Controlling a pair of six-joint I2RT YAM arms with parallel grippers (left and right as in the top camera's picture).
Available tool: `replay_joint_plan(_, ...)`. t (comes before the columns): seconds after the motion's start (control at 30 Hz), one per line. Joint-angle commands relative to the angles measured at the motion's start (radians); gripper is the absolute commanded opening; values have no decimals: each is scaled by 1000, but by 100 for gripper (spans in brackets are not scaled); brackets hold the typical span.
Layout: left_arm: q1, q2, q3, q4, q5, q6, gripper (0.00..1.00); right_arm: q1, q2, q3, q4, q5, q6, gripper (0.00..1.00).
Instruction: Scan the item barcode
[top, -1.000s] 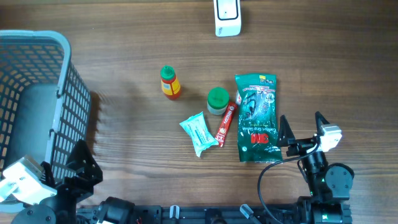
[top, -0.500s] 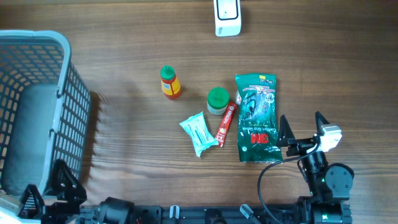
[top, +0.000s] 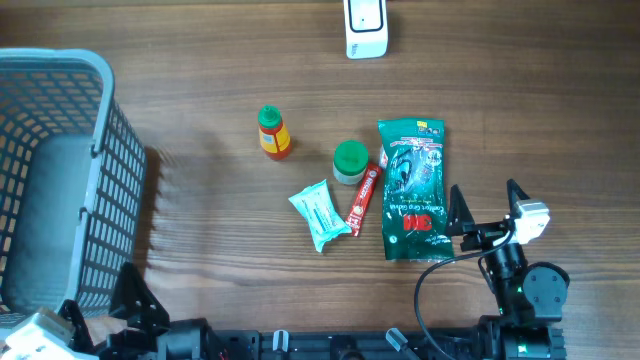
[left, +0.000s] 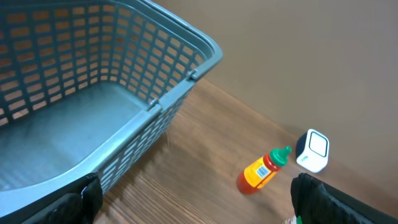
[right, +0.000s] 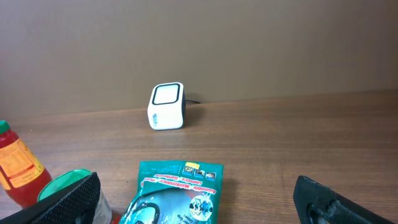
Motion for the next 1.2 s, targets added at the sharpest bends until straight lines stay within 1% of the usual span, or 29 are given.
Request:
replay_joint_plan(0.0, 8, -9, 10, -64, 40, 51, 100, 3, -6, 0, 5, 5, 19, 100)
replay_joint_plan(0.1, 8, -9, 10, -198, 41, 50, 100, 3, -6, 0, 5, 6, 18, 100)
replay_joint_plan(0.2, 8, -9, 10, -247, 40, 50, 100, 3, -6, 0, 5, 6, 19, 100)
replay_joint_plan(0.73, 8, -9, 10, -247, 40, 50, 100, 3, -6, 0, 6, 6, 19, 100)
replay_joint_plan(0.77, 8, -9, 10, -247, 40, 50, 100, 3, -6, 0, 14, 1, 33, 100)
replay_joint_plan(0.8, 8, -9, 10, -247, 40, 50, 100, 3, -6, 0, 28, -2, 92, 100)
replay_joint_plan(0.83, 8, -9, 10, -247, 40, 50, 100, 3, -6, 0, 50, -39, 186, 100)
replay_joint_plan(0.87, 8, -9, 10, -247, 40, 50, 100, 3, -6, 0, 107, -127, 222, 100)
replay_joint_plan(0.9, 8, -9, 10, -247, 40, 50, 100, 3, -6, 2, 156, -192, 220, 100)
replay_joint_plan(0.97, 8, -9, 10, -247, 40, 50, 100, 3, -4, 46, 171, -224, 217, 100)
replay_joint_plan(1.03, 8, -9, 10, -247, 40, 50, 100, 3, 33, 141, 130, -224, 163, 100)
replay_joint_plan(1.1, 8, -9, 10, -247, 40, 50, 100, 3, 105, 269, 8, -222, 114, 100)
replay_joint_plan(1.17, 8, -9, 10, -247, 40, 50, 100, 3, 256, 472, -219, -212, 97, 100)
